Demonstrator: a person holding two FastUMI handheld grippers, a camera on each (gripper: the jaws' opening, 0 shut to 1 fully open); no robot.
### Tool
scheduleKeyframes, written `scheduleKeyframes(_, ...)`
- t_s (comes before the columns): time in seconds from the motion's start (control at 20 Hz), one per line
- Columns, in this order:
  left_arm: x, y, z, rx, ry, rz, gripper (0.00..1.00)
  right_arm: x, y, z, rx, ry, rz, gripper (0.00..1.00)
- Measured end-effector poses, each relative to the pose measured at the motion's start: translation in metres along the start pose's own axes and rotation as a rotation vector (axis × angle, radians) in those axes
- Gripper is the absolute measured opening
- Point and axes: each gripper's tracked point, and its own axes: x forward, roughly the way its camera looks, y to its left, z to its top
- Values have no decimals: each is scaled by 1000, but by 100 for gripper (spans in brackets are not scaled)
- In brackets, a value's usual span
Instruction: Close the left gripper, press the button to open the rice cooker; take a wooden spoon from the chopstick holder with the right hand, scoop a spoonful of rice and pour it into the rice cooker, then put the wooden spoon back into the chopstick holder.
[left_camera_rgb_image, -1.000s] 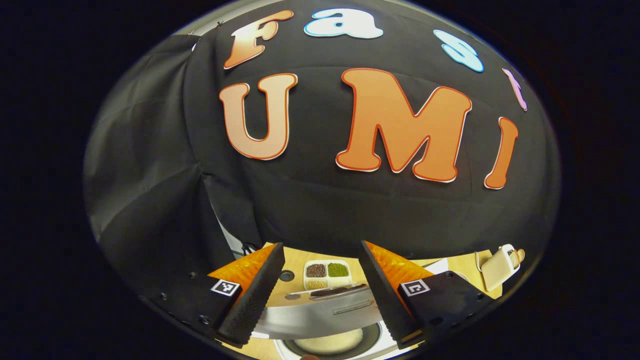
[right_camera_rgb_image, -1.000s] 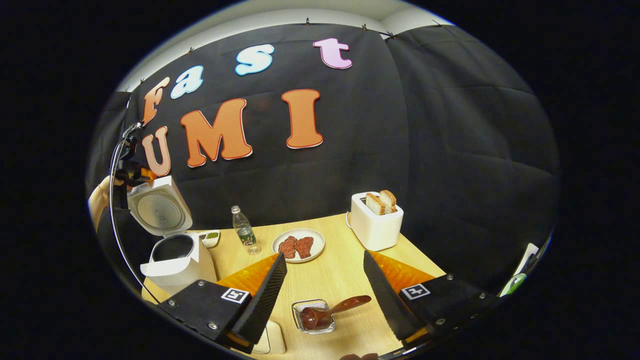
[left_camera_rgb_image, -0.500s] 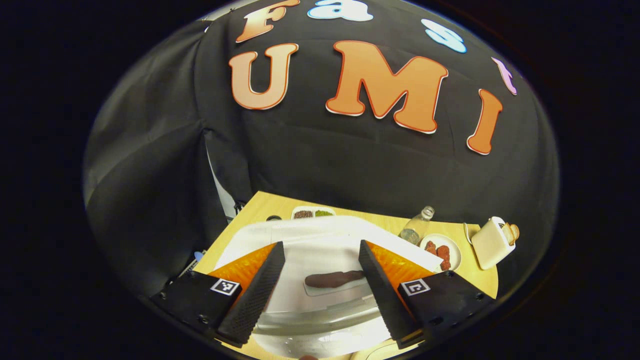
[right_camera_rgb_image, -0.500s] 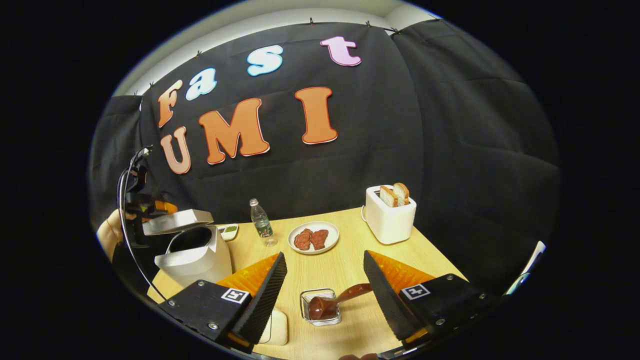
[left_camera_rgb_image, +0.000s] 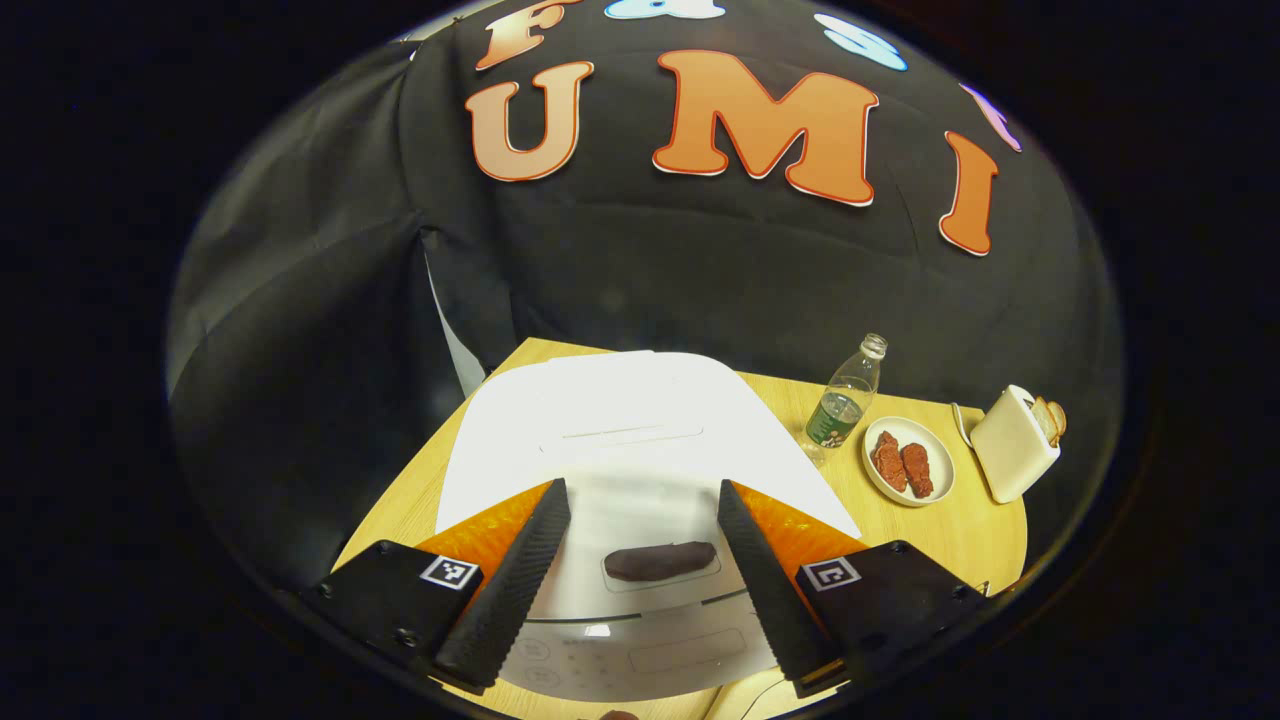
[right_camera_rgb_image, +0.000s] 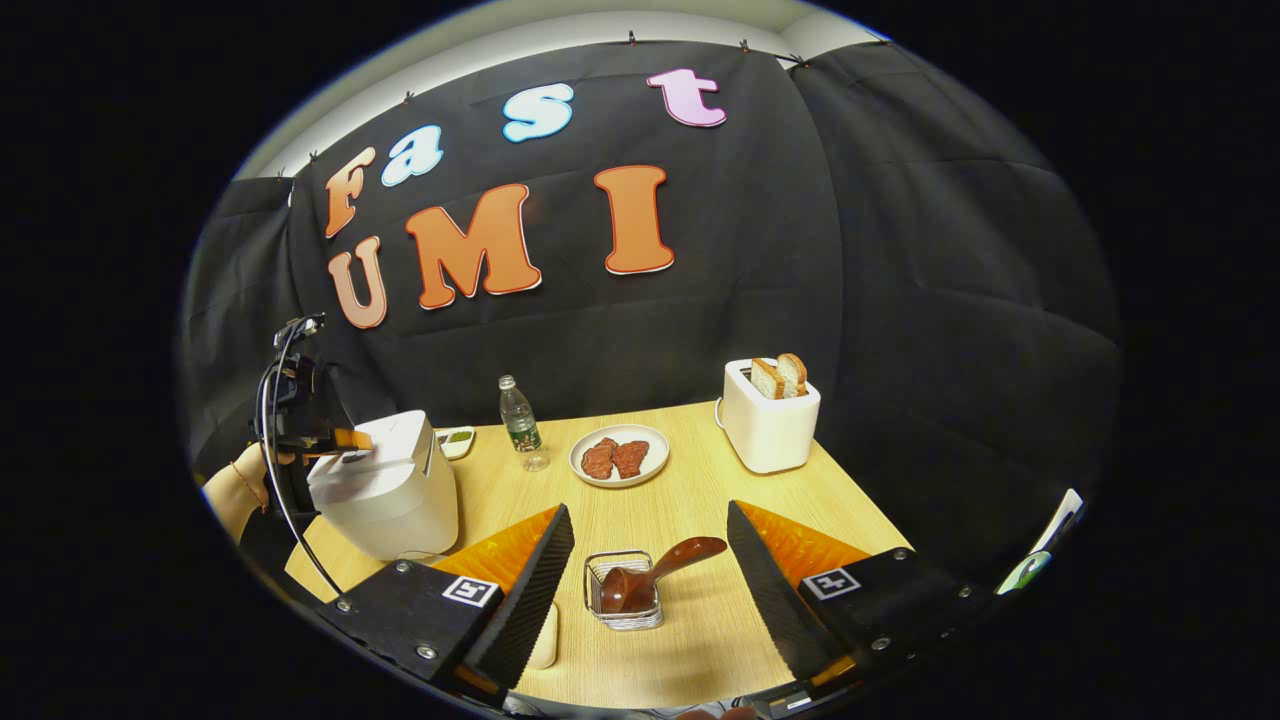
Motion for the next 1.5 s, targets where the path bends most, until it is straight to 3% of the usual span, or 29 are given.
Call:
scheduleKeyframes(0.05, -2, 0, -5, 38, 12, -10, 100, 1, 0, -1, 8, 7, 5, 95)
scheduleKeyframes(0.2, -5, -2, -4, -14, 25, -22, 100, 2, 0, -2, 27, 6, 9, 95)
scheduleKeyframes(0.35, -5, 0, 0, 56, 13, -25, 100, 3, 1, -3, 7, 5, 17, 95)
scheduleKeyframes(0.45, -14, 1, -4, 31, 52, -15, 100, 3, -3, 4, -14, -11, 12, 95)
scheduleKeyframes(0.6, -31, 12, 12, 1, -21, -1, 100, 2, -6, 21, -11, -43, 15, 95)
scheduleKeyframes(0.95, -139, 43, 85, 39, -248, 1, 100, -6, -19, 94, -100, -163, -13, 95)
scheduleKeyframes(1.15, -228, 67, 131, 0, -403, 3, 100, -18, -20, 143, -112, -227, -19, 95)
scheduleKeyframes(1.5, -352, 98, 164, -89, -579, -2, 100, -62, -2, 219, -154, -358, 15, 95)
